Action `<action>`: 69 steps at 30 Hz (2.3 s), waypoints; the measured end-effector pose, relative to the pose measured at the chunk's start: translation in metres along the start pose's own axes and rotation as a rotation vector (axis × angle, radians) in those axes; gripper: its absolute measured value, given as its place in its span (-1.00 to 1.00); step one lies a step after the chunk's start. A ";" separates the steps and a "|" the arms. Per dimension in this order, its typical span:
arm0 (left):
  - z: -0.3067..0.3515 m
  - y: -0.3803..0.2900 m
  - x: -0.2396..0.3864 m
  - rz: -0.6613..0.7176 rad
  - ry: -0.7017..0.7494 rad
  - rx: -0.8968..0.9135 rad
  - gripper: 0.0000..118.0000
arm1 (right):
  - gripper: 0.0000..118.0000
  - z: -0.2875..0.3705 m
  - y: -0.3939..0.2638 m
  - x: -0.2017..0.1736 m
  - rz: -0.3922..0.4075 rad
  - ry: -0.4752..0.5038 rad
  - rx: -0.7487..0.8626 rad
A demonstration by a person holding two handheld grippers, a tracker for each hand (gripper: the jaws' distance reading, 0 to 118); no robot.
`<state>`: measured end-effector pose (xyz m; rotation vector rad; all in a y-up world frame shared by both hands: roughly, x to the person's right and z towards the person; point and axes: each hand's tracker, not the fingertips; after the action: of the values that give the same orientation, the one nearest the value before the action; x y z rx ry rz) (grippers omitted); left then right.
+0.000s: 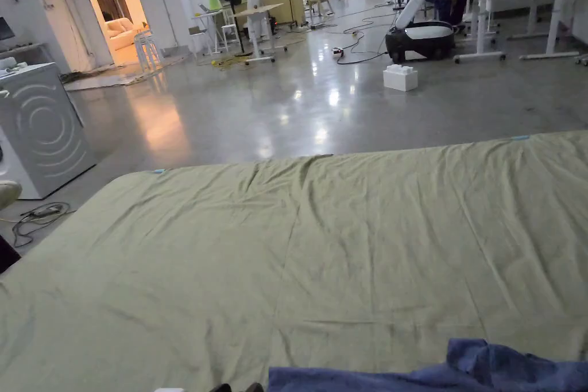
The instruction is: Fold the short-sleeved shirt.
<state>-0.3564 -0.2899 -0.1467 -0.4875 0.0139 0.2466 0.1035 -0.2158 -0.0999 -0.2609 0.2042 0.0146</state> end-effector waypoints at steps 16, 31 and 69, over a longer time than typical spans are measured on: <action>-0.217 -0.018 -0.024 -0.073 0.100 -0.459 0.15 | -0.99 -0.017 -0.030 0.026 0.032 -0.120 -0.169; -0.241 -0.023 0.006 -0.249 0.108 -0.603 -0.84 | 0.15 -0.063 -0.027 0.048 -0.033 -0.074 -0.233; -0.089 0.077 0.002 -0.150 -0.052 -0.247 -0.89 | -0.85 -0.199 0.028 0.122 0.040 0.008 -0.264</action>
<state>-0.3689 -0.2651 -0.2610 -0.7244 -0.1049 0.1139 0.1822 -0.2417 -0.3200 -0.5201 0.2157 0.0808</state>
